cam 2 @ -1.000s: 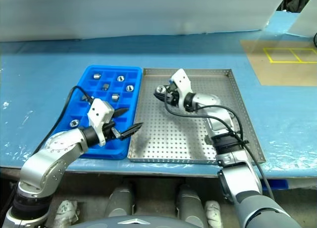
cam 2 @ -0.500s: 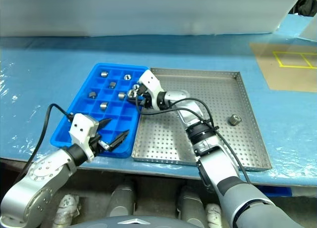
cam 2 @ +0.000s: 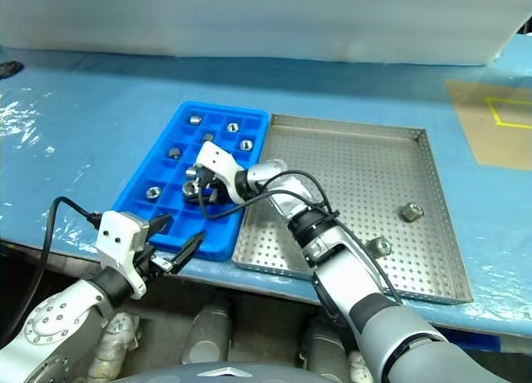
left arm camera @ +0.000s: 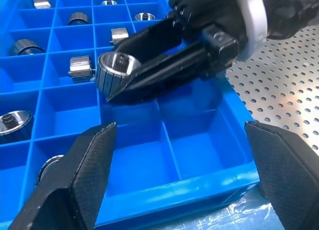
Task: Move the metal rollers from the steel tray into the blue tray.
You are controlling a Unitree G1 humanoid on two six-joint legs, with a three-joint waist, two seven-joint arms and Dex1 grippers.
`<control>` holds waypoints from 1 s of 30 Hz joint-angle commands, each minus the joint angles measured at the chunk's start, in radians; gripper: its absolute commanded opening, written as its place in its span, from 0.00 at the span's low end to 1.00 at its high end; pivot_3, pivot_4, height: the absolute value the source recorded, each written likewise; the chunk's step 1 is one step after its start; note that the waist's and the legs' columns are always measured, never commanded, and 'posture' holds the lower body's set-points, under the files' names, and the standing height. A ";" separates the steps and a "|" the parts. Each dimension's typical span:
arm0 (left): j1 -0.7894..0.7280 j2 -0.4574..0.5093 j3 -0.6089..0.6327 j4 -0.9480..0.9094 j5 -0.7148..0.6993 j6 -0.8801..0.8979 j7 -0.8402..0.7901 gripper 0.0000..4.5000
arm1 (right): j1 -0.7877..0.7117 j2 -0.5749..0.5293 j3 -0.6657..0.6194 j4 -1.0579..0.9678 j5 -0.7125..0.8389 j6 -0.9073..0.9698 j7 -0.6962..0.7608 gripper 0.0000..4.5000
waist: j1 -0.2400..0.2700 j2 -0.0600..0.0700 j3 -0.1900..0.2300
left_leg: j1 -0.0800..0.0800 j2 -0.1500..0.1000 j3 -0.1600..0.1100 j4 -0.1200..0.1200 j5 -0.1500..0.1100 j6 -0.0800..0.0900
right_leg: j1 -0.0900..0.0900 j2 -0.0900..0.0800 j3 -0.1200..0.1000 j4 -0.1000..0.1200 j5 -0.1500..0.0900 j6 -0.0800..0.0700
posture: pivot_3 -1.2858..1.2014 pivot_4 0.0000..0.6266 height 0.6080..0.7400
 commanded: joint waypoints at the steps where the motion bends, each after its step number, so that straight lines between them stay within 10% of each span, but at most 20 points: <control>1: 0.000 0.009 0.019 -0.033 -0.013 -0.007 0.002 0.96 | 0.010 0.002 0.022 -0.010 -0.028 -0.040 0.001 0.36 | 0.003 0.000 0.000 | 0.000 0.000 0.000 0.000 0.000 0.000 | 0.000 0.000 0.000 0.000 0.000 0.000 | 0.72 0.24 1.00; 5: -0.036 0.025 0.007 -0.002 -0.015 -0.010 -0.006 0.96 | 0.016 -0.010 0.019 0.017 -0.064 -0.078 -0.029 0.36 | 0.006 0.000 0.000 | 0.000 0.000 0.000 0.000 0.000 0.000 | 0.000 0.000 0.000 0.000 0.000 0.000 | 0.71 0.24 1.00; 14: -0.133 0.043 -0.031 0.065 -0.016 -0.016 -0.033 0.96 | 0.017 -0.028 -0.063 -0.005 -0.025 -0.084 -0.043 1.00 | 0.013 0.000 0.000 | 0.001 0.000 0.000 0.000 0.000 -0.001 | 0.000 0.000 0.001 0.001 0.000 0.000 | 0.67 0.24 1.00; 30: -0.565 0.055 -0.226 0.471 0.006 -0.125 -0.277 0.96 | 0.291 -0.478 -0.429 -0.442 0.135 0.243 -0.146 1.00 | -0.094 0.000 -0.001 | 0.002 -0.001 0.001 0.005 0.004 -0.007 | 0.001 0.001 0.003 0.007 0.001 0.000 | 0.51 0.24 1.00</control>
